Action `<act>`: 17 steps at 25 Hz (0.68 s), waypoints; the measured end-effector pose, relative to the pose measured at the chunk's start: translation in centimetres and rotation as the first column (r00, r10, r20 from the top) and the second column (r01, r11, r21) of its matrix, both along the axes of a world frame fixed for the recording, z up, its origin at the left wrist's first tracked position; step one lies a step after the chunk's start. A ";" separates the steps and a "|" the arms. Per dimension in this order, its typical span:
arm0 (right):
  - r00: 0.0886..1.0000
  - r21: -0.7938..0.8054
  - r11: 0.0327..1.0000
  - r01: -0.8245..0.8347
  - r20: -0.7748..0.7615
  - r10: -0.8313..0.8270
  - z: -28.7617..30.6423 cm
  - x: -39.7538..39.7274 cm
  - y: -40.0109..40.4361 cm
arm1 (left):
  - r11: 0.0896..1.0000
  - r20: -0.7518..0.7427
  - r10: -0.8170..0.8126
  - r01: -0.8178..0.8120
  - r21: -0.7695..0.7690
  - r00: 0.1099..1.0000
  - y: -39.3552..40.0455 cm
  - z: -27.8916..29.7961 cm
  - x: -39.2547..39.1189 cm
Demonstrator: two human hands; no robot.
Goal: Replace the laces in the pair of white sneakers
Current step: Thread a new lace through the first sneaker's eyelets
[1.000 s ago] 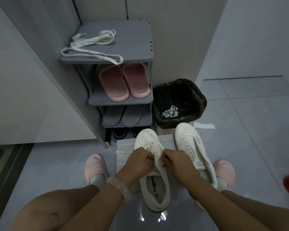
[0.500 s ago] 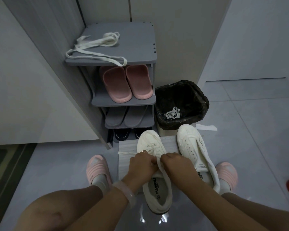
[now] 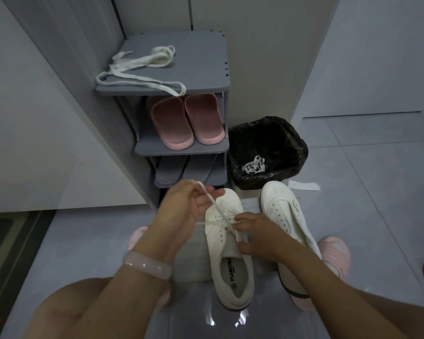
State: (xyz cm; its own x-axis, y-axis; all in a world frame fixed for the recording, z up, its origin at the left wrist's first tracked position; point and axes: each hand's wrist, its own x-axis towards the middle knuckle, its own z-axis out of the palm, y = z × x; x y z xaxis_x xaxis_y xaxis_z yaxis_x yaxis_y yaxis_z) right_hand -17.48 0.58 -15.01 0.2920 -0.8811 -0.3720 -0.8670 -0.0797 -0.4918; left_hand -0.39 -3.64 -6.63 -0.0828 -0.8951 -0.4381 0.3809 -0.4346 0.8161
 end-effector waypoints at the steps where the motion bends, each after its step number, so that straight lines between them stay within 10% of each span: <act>1: 1.000 -0.002 1.000 0.008 0.000 -0.008 0.3 0.1 0.0 | 0.996 -0.105 0.080 -0.077 0.032 0.991 -0.4 0.9 0.8; 2: 0.999 -0.023 0.999 0.024 0.026 -0.023 0.3 0.2 0.2 | 0.989 -0.099 0.133 -0.126 0.073 0.986 -0.9 1.4 1.4; 4: 0.991 -0.042 0.996 0.075 0.115 -0.070 0.5 0.5 0.7 | 0.996 0.368 0.007 -0.039 0.081 0.930 -1.1 0.9 1.8; 7: 0.969 0.003 0.990 0.139 0.207 -0.136 0.6 0.5 1.0 | 0.836 0.936 -0.296 0.525 0.157 0.191 0.6 -3.0 0.9; 10: 0.930 0.147 0.973 0.180 0.296 -0.217 0.4 0.5 0.9 | 0.573 0.903 -0.409 0.733 0.367 -0.132 2.6 -5.6 -0.6; 15: 0.958 0.222 0.960 0.169 0.191 -0.213 0.1 0.7 0.6 | 0.578 0.945 -0.315 0.773 0.261 -0.083 1.7 -4.8 -0.9; 17: 0.972 0.186 0.968 0.166 0.137 -0.193 0.2 0.6 0.5 | 0.625 0.899 -0.405 0.769 0.137 0.169 1.0 -3.1 -0.5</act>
